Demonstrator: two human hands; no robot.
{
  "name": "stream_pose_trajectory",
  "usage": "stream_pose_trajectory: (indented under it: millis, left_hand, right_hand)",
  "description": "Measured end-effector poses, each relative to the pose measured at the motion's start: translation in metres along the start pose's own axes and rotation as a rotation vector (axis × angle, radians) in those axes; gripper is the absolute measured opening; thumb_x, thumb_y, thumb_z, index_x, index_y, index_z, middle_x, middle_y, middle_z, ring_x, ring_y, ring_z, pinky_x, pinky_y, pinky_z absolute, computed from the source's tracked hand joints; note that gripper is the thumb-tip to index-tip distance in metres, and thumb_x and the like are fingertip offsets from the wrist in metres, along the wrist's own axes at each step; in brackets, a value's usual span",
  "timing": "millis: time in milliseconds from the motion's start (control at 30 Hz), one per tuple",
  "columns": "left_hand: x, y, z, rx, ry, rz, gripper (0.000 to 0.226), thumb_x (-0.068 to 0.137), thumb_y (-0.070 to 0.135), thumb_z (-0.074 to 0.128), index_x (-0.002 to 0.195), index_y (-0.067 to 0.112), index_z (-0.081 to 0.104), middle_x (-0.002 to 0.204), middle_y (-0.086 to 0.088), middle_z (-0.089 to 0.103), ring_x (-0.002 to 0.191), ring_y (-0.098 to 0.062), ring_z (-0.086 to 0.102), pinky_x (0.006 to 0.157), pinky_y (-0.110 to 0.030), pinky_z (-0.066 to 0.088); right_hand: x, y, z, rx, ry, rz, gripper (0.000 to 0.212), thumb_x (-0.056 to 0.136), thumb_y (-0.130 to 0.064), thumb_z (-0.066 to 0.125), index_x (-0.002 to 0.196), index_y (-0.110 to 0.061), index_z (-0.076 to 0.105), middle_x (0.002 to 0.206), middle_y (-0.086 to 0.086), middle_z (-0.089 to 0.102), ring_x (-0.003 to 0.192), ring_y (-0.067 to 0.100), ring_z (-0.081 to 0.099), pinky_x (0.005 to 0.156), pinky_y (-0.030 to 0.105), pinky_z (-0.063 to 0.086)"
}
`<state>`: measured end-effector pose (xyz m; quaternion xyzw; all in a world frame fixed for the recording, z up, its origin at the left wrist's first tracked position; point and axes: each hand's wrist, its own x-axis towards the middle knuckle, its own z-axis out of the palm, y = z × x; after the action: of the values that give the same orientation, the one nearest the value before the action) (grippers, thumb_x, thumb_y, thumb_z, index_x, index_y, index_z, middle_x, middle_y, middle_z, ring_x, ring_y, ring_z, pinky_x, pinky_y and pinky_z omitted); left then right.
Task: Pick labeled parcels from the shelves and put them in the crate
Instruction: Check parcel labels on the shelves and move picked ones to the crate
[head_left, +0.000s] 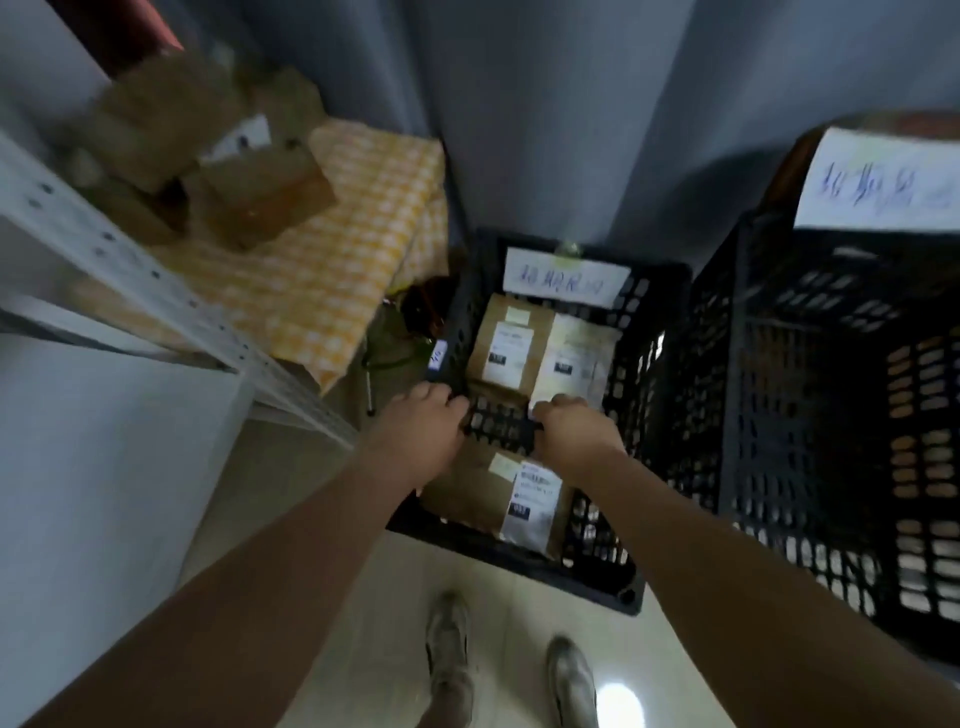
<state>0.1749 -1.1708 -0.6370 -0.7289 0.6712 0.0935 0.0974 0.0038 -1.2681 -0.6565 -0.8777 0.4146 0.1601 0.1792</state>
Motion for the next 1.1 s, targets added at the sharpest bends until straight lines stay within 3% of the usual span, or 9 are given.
stream_pose_trajectory:
  millis: [67, 300, 467, 700, 900, 1100]
  left_hand:
    - [-0.015, 0.004, -0.037, 0.023, 0.083, -0.058, 0.040, 0.096, 0.032, 0.044, 0.134, 0.018, 0.043, 0.134, -0.005, 0.045, 0.124, -0.024, 0.040, 0.096, -0.037, 0.038]
    - [-0.109, 0.029, -0.139, 0.096, 0.297, -0.254, 0.034, 0.095, 0.027, 0.045, 0.127, 0.016, 0.048, 0.128, -0.006, 0.051, 0.119, -0.025, 0.047, 0.093, -0.036, 0.042]
    - [-0.227, 0.042, -0.217, 0.194, 0.489, -0.338, 0.028, 0.077, 0.023, 0.063, 0.101, 0.008, 0.068, 0.099, -0.015, 0.068, 0.088, -0.033, 0.066, 0.069, -0.039, 0.054]
    - [-0.420, 0.057, -0.282, 0.296, 0.637, -0.686, 0.034, 0.078, 0.022, 0.074, 0.107, 0.006, 0.067, 0.104, -0.016, 0.067, 0.091, -0.036, 0.064, 0.075, -0.043, 0.052]
    - [-0.569, 0.086, -0.273, 0.378, 0.606, -0.980, 0.032, 0.083, 0.027, 0.067, 0.108, 0.008, 0.064, 0.105, -0.015, 0.065, 0.091, -0.036, 0.061, 0.075, -0.043, 0.050]
    - [-0.726, 0.126, -0.235, 0.385, 0.559, -1.284, 0.031, 0.080, 0.028, 0.068, 0.105, 0.010, 0.065, 0.099, -0.010, 0.065, 0.087, -0.034, 0.060, 0.070, -0.041, 0.050]
  right_hand:
    - [-0.013, -0.007, -0.034, -0.035, 0.049, -0.084, 0.029, 0.098, -0.018, 0.041, 0.125, -0.012, 0.050, 0.117, 0.011, 0.052, 0.110, 0.028, 0.048, 0.066, 0.034, 0.042]
    - [-0.094, -0.043, -0.137, -0.031, 0.301, -0.377, 0.029, 0.098, -0.025, 0.042, 0.120, -0.014, 0.056, 0.116, 0.008, 0.054, 0.110, 0.029, 0.051, 0.077, 0.036, 0.049]
    - [-0.171, -0.098, -0.199, 0.044, 0.498, -0.691, 0.030, 0.097, -0.025, 0.045, 0.120, -0.015, 0.061, 0.114, 0.005, 0.059, 0.109, 0.025, 0.051, 0.080, 0.038, 0.049]
    - [-0.287, -0.222, -0.245, 0.147, 0.649, -1.121, 0.022, 0.092, -0.022, 0.054, 0.107, -0.013, 0.067, 0.106, 0.004, 0.064, 0.098, 0.025, 0.058, 0.081, 0.035, 0.046]
    - [-0.385, -0.328, -0.224, 0.137, 0.591, -1.372, 0.029, 0.095, -0.023, 0.048, 0.117, -0.014, 0.064, 0.118, 0.004, 0.061, 0.112, 0.025, 0.051, 0.089, 0.035, 0.043]
    - [-0.506, -0.413, -0.162, 0.131, 0.472, -1.566, 0.031, 0.098, -0.028, 0.044, 0.124, -0.019, 0.059, 0.126, -0.001, 0.056, 0.117, 0.019, 0.047, 0.086, 0.030, 0.040]
